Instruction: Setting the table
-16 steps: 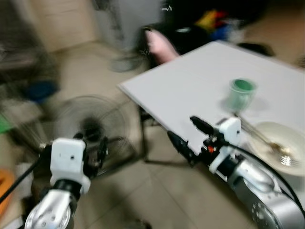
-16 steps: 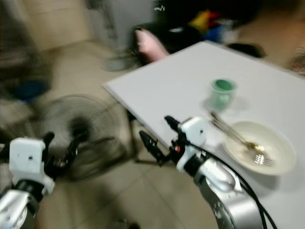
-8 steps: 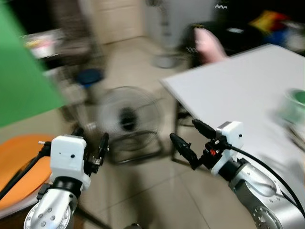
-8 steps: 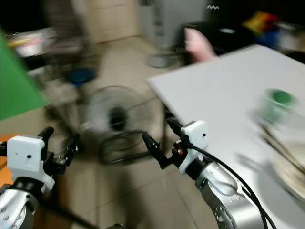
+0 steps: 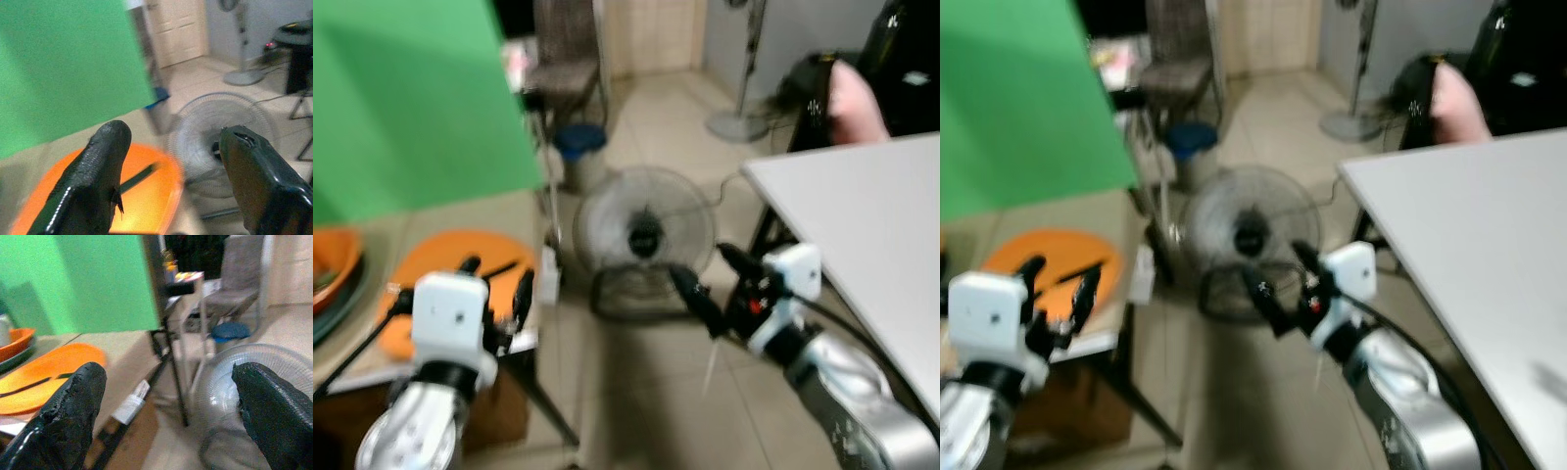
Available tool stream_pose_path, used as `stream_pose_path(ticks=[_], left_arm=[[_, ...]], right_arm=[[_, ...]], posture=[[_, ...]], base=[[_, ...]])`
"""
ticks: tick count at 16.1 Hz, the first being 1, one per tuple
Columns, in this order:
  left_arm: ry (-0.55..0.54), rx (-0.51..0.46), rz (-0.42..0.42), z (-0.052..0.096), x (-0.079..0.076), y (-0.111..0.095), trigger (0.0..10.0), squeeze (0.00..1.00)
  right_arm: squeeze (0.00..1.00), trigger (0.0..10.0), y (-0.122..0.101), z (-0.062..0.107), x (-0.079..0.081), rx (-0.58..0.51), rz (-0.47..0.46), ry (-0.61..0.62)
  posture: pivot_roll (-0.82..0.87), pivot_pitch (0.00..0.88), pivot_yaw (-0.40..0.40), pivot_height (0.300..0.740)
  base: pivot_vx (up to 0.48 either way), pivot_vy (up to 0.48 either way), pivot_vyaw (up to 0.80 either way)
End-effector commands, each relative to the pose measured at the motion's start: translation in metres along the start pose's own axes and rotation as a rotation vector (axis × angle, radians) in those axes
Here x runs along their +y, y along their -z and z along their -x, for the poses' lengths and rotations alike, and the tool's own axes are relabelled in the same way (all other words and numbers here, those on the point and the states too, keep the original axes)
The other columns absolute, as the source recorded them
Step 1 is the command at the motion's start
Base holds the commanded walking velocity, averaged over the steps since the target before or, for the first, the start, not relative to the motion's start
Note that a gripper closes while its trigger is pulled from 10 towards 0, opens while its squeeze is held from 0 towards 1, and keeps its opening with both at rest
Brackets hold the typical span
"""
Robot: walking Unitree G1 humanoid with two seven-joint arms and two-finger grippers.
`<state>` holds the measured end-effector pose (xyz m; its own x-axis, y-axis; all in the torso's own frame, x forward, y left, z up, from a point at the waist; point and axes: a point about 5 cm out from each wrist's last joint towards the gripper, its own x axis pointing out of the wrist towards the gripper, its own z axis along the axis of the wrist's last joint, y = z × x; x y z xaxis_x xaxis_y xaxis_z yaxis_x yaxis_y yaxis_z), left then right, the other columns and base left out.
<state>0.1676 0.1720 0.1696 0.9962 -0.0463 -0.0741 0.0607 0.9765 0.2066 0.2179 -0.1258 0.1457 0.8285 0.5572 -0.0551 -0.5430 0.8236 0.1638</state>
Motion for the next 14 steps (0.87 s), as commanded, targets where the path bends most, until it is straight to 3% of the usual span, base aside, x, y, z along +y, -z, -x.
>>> stream_pose_path(ticks=[1, 5, 11, 14], left_arm=[[-0.012, 0.015, -0.007, -0.0005, 0.0039, 0.0012, 10.0, 0.0], [-0.015, 0.015, -0.017, -0.003, 0.007, 0.0006, 10.0, 0.0], [-0.024, 0.019, -0.015, -0.0041, 0.0081, -0.0007, 10.0, 0.0], [-0.033, 0.032, -0.016, -0.0027, 0.0081, 0.0002, 10.0, 0.0]], right_arm=[[0.0, 10.0, 0.0, -0.002, 0.002, 0.002, -0.024, 0.0], [0.0, 10.0, 0.0029, -0.0034, -0.0015, 0.019, -0.048, 0.057], [0.0, 10.0, 0.0045, -0.009, -0.0001, 0.045, -0.075, 0.036], [0.0, 10.0, 0.0046, -0.01, 0.0015, 0.052, -0.086, 0.022]], posture=[[0.0, 0.022, 0.063, 0.74], [0.0, 0.029, 0.065, 0.74], [0.01, 0.039, 0.052, 0.74], [0.02, 0.04, 0.05, 0.74]], base=[[0.0, 0.285, 0.0], [0.0, 0.289, 0.0], [0.0, 0.291, 0.0], [0.0, 0.0, 0.0]])
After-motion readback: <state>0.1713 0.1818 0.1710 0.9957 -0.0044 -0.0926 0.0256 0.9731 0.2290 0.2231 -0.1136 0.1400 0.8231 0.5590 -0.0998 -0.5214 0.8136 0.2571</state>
